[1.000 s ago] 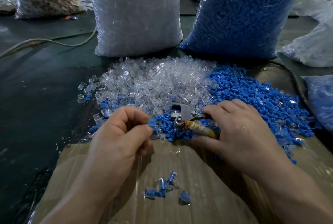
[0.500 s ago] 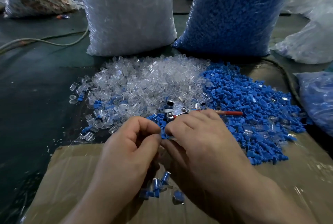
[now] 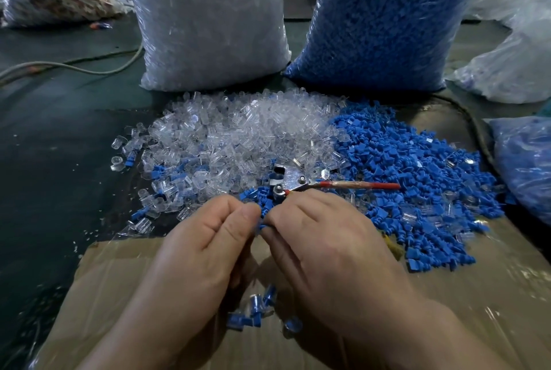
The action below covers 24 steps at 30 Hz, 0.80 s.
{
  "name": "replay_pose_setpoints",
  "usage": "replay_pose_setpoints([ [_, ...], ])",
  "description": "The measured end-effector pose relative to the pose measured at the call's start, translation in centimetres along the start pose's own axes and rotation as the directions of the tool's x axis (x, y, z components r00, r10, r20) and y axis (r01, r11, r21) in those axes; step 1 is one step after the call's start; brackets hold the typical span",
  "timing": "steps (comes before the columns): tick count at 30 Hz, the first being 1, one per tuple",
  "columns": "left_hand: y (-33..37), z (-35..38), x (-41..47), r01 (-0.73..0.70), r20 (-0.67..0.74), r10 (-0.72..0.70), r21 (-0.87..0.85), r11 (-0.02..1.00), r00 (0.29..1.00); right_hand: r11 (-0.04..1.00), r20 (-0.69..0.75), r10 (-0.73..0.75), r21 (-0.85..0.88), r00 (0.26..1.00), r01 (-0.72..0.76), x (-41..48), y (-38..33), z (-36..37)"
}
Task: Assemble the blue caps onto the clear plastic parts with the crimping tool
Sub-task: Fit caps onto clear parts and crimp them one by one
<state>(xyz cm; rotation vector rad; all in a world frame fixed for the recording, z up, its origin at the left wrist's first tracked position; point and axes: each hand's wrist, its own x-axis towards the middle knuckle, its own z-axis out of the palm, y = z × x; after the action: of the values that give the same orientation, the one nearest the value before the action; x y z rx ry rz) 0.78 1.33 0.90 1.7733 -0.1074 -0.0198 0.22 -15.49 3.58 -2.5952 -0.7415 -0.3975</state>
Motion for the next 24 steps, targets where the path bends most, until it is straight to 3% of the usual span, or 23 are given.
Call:
replay_pose_setpoints([
  [2, 0.1, -0.1, 0.0, -0.098, 0.005, 0.098, -0.037, 0.995, 0.995, 0.981, 0.072, 0.122, 0.140, 0.990, -0.132, -0.1, -0.5, -0.4],
  [3, 0.2, -0.1, 0.0, -0.143, 0.039, 0.145, -0.048, 0.989, 0.989, 0.909, 0.164, 0.215, 0.326, 0.963, -0.259, -0.1, -0.8, -0.8],
  [4, 0.3, -0.1, -0.1, -0.176, 0.088, 0.182, -0.078, 0.981, 0.979, 0.730, 0.275, 0.285, 0.559, 0.918, -0.393, -0.1, -0.9, -1.1],
  [5, 0.4, -0.1, -0.3, -0.193, 0.137, 0.208, -0.115, 0.974, 0.969, 0.465, 0.421, 0.334, 0.705, 0.843, -0.536, 0.0, -0.9, -1.4],
  [6, 0.6, -0.2, -0.4, -0.198, 0.174, 0.221, -0.138, 0.970, 0.960, 0.285, 0.522, 0.325, 0.741, 0.789, -0.608, 0.1, -0.7, -1.9],
  [7, 0.8, -0.4, -0.5, -0.206, 0.192, 0.225, -0.113, 0.972, 0.955, 0.270, 0.563, 0.309, 0.721, 0.767, -0.638, 0.2, -0.6, -2.2],
  [8, 0.9, -0.6, -0.5, -0.220, 0.184, 0.223, -0.036, 0.975, 0.957, 0.349, 0.559, 0.331, 0.676, 0.760, -0.649, 0.2, -0.2, -2.1],
  [9, 1.0, -0.9, -0.5, -0.234, 0.157, 0.219, 0.083, 0.969, 0.963, 0.517, 0.500, 0.374, 0.587, 0.781, -0.623, 0.2, 0.1, -1.9],
  [11, 0.9, -1.7, -0.1, -0.241, 0.102, 0.219, 0.357, 0.902, 0.970, 0.839, 0.300, 0.387, 0.277, 0.872, -0.468, -0.1, 0.6, -1.1],
  [12, 0.8, -1.9, 0.0, -0.240, 0.096, 0.221, 0.475, 0.847, 0.971, 0.909, 0.223, 0.361, 0.132, 0.905, -0.395, -0.3, 0.8, -0.7],
  [14, 0.6, -1.7, 0.1, -0.245, 0.136, 0.206, 0.624, 0.742, 0.969, 0.955, 0.173, 0.297, -0.045, 0.939, -0.294, -0.6, 0.9, 0.1],
  [16, 0.4, -1.4, 0.0, -0.291, 0.231, 0.182, 0.666, 0.687, 0.956, 0.963, 0.177, 0.264, -0.101, 0.948, -0.250, -0.7, 0.9, 0.7],
  [20, 1.2, -1.1, -0.2, -0.353, 0.358, 0.145, 0.625, 0.697, 0.922, 0.968, 0.140, 0.222, -0.150, 0.965, -0.201, -0.3, 1.1, 1.6],
  [22, 0.8, -1.3, -0.1, -0.304, 0.278, 0.155, 0.650, 0.697, 0.948, 0.968, 0.127, 0.216, -0.160, 0.968, -0.195, 0.2, 1.1, 2.1],
  [24, -0.1, -1.8, 0.4, -0.155, 0.057, 0.166, 0.727, 0.669, 0.984, 0.965, 0.140, 0.220, -0.176, 0.965, -0.194, 0.6, 1.2, 2.4],
])
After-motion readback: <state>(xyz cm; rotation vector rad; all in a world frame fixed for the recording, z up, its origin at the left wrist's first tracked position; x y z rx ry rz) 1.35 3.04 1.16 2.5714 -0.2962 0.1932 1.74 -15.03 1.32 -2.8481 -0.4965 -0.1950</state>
